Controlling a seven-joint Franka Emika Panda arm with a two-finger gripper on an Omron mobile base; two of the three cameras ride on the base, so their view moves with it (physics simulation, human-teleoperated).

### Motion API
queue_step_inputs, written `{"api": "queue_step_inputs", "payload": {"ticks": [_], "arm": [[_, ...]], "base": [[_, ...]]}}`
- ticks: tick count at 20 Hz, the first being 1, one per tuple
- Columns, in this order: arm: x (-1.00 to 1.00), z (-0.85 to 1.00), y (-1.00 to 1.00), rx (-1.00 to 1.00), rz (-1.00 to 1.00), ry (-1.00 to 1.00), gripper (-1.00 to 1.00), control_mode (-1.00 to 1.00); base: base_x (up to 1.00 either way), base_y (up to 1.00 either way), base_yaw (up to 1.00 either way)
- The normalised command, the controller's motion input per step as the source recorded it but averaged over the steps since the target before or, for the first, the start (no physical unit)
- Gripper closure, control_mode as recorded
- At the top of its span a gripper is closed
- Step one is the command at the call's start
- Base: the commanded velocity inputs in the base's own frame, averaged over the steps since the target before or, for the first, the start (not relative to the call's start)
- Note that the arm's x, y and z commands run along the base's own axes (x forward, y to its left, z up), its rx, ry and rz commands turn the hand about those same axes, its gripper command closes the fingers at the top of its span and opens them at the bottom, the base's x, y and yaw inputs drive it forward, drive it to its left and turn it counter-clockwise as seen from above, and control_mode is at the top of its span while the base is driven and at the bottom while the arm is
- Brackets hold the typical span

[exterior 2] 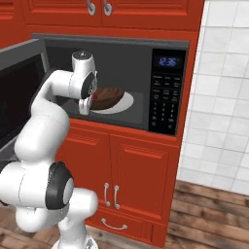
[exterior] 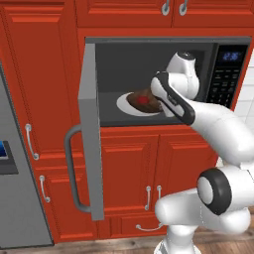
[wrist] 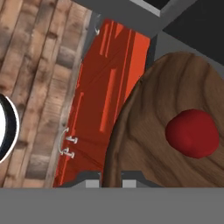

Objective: Pick the tomato from the sink and place it in the bowl. Then pick the bowl and place it in the microwave. Then close the microwave door and press the start button.

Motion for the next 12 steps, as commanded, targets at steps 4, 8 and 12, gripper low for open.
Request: {"api": "queue_step_inputs", "payload": {"ticks": [4,8,12], "arm": [[0.65,-0.53,0.00,0.00,0.00,0.00,1.00,-1.00],[0.68,-0.40,0.00,0.00,0.00,0.01,1.00,-1.00],[0.68,-0.21,-0.03,0.00,0.00,0.01,1.00,-1.00]], "base": [[0.00,0.00,0.00],[0.00,0.00,0.00],[0.00,0.00,0.00]]}}
